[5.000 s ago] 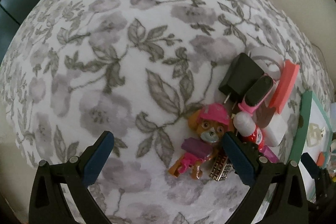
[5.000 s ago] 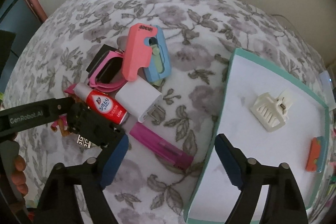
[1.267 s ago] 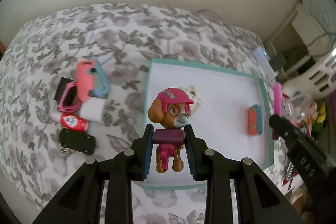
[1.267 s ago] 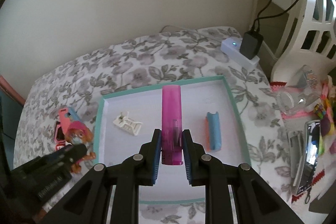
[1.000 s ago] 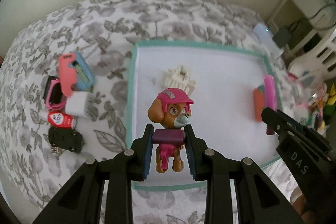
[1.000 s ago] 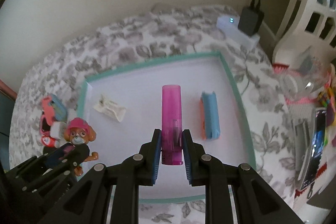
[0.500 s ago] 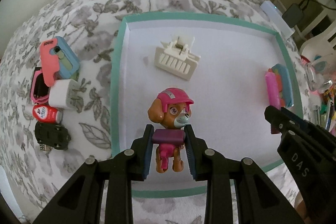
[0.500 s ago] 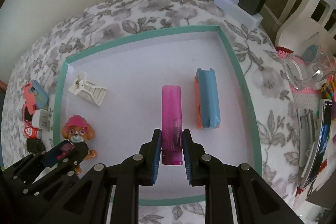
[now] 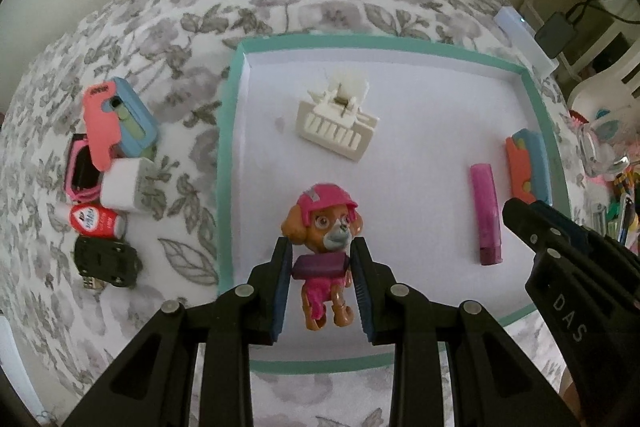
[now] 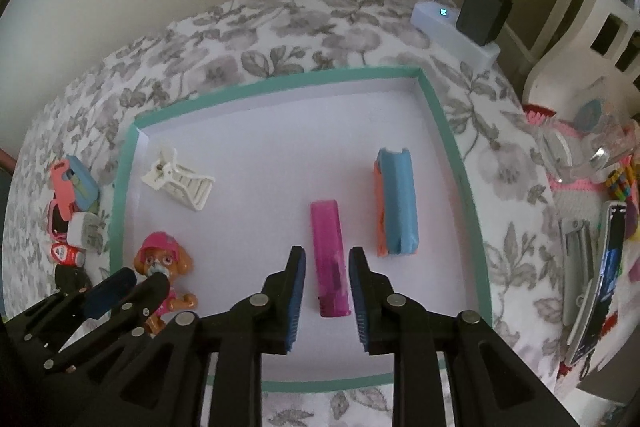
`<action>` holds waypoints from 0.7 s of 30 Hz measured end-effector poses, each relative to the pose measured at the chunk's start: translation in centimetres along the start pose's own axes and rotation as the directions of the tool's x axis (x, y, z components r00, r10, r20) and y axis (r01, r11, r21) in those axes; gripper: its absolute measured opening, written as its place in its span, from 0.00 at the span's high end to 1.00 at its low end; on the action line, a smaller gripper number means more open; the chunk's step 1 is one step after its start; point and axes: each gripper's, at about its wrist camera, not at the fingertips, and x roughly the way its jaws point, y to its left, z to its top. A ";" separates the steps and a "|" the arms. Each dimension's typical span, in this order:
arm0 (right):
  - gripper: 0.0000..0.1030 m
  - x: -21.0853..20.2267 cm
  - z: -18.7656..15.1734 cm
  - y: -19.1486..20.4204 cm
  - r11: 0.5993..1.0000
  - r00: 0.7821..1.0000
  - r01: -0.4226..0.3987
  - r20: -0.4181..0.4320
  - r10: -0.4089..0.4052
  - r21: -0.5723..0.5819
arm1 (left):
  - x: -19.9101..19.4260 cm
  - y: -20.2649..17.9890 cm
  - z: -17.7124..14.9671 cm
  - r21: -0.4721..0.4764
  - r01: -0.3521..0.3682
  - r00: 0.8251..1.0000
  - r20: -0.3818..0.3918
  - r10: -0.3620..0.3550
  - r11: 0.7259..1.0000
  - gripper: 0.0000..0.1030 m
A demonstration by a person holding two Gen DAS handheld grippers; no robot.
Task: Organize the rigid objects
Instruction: 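Lower both items into the tray and open both tools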
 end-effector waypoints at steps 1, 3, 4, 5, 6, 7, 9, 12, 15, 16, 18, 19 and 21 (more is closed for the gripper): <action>0.66 -0.2 0.1 -0.1 1.000 1.000 0.000 0.007 0.000 0.003 | -0.4 0.2 0.1 -0.003 -0.006 1.000 0.011 0.006 1.000 0.68; 0.64 -0.5 0.2 -0.2 1.000 1.000 -0.009 0.019 0.009 0.015 | -0.8 0.4 0.2 -0.012 -0.007 1.000 0.024 0.007 1.000 0.62; 0.62 -0.7 0.2 -0.2 1.000 1.000 -0.012 0.023 0.012 0.018 | -1.1 0.6 0.3 -0.019 -0.004 0.999 0.032 0.005 1.000 0.57; 0.60 -0.9 0.3 -0.2 1.000 0.999 -0.011 0.030 0.011 0.022 | -1.2 0.7 0.3 -0.024 -0.002 0.999 0.038 0.002 1.000 0.55; 0.56 -1.0 0.3 -0.2 1.000 0.999 -0.008 0.035 0.008 0.023 | -1.4 0.9 0.4 -0.029 0.002 0.999 0.043 0.000 1.000 0.53; 0.53 -1.2 0.3 -0.2 1.000 0.999 -0.006 0.042 0.005 0.022 | -1.6 1.1 0.5 -0.036 0.005 0.999 0.050 -0.003 0.999 0.53; 0.49 -1.6 0.5 -0.1 1.000 0.998 -0.002 0.059 0.001 0.021 | -1.9 1.4 0.7 -0.048 0.010 0.998 0.061 -0.007 0.999 0.48; 0.38 -2.1 0.6 0.0 1.000 0.996 -0.005 0.085 0.004 0.020 | -2.6 2.6 1.0 -0.090 0.022 0.996 0.084 -0.014 0.996 0.34; 0.31 -2.2 0.7 0.2 1.000 0.995 -0.011 0.097 0.010 0.010 | -3.0 4.0 1.1 -0.137 0.018 0.995 0.101 -0.005 0.990 0.31; 0.28 -2.1 0.6 0.4 1.000 0.995 -0.007 0.102 0.007 0.005 | -3.2 4.6 1.2 -0.153 0.012 0.994 0.107 0.005 0.988 0.31; 0.22 -2.0 0.5 0.7 1.000 0.995 0.000 0.103 0.000 -0.008 | -3.3 5.7 1.2 -0.178 -0.008 0.993 0.114 0.029 0.984 0.31; 0.20 -2.0 0.4 0.8 1.000 0.995 0.002 0.103 -0.001 -0.010 | -3.3 6.4 1.2 -0.193 -0.024 0.992 0.116 0.047 0.981 0.30; 0.17 -1.8 0.4 1.1 1.000 0.994 -0.002 0.107 0.004 -0.017 | -3.2 7.5 1.2 -0.214 -0.045 0.991 0.116 0.071 0.976 0.15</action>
